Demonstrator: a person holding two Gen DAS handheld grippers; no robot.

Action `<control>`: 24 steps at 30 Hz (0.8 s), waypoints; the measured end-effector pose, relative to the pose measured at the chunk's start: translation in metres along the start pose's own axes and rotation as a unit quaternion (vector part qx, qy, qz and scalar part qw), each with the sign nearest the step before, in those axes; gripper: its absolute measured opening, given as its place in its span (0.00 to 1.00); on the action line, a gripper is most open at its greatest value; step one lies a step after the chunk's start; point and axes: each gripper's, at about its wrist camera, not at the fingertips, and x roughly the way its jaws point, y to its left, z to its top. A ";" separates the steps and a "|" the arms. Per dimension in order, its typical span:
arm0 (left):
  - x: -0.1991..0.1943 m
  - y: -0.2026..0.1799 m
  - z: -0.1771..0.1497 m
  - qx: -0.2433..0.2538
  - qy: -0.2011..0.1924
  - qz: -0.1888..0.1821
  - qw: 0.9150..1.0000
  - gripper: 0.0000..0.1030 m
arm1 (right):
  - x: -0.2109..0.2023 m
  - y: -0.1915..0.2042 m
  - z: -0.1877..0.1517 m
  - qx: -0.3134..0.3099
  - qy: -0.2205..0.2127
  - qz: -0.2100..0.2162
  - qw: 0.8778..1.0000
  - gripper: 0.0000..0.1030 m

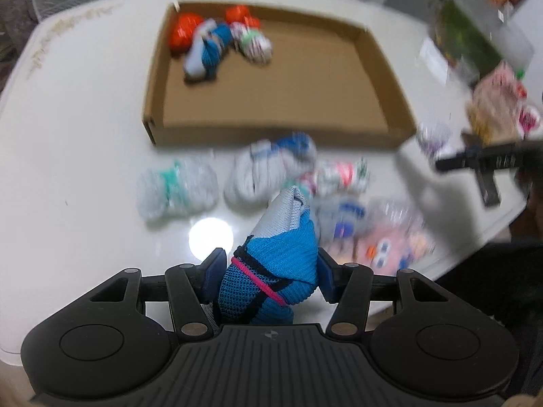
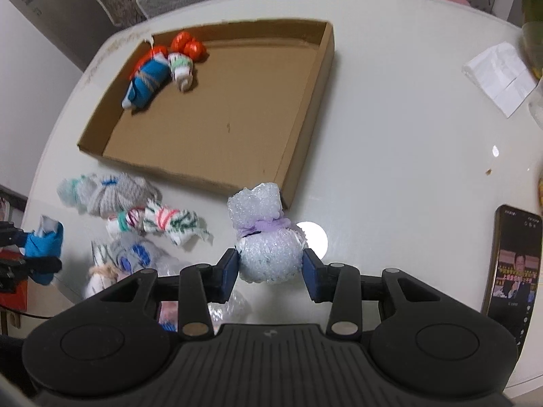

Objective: Organize objects
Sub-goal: 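Lower both held bundles into the tray and open both grippers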

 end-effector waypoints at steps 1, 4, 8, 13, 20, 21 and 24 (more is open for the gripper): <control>-0.006 0.000 0.005 -0.001 -0.012 0.002 1.000 0.59 | -0.005 -0.003 -0.001 -0.001 -0.007 0.001 1.000 0.36; -0.022 0.002 0.021 -0.010 -0.045 0.009 0.999 0.59 | -0.009 0.002 0.006 0.000 -0.030 0.007 1.000 0.36; -0.043 0.008 0.044 -0.022 -0.088 0.028 0.995 0.59 | -0.022 0.005 0.022 -0.003 -0.072 0.008 0.997 0.36; -0.048 0.007 0.085 -0.029 -0.123 0.044 0.991 0.60 | -0.035 0.035 0.053 -0.030 -0.114 0.032 0.993 0.36; -0.009 -0.002 0.133 -0.017 -0.127 0.045 0.991 0.60 | -0.014 0.087 0.106 -0.078 -0.130 0.053 0.987 0.36; 0.000 -0.001 0.137 -0.018 -0.120 0.048 0.991 0.60 | -0.006 0.092 0.111 -0.086 -0.125 0.054 0.987 0.36; 0.024 0.007 0.147 -0.008 -0.102 0.063 0.993 0.60 | 0.022 0.098 0.120 -0.109 -0.105 0.059 0.987 0.36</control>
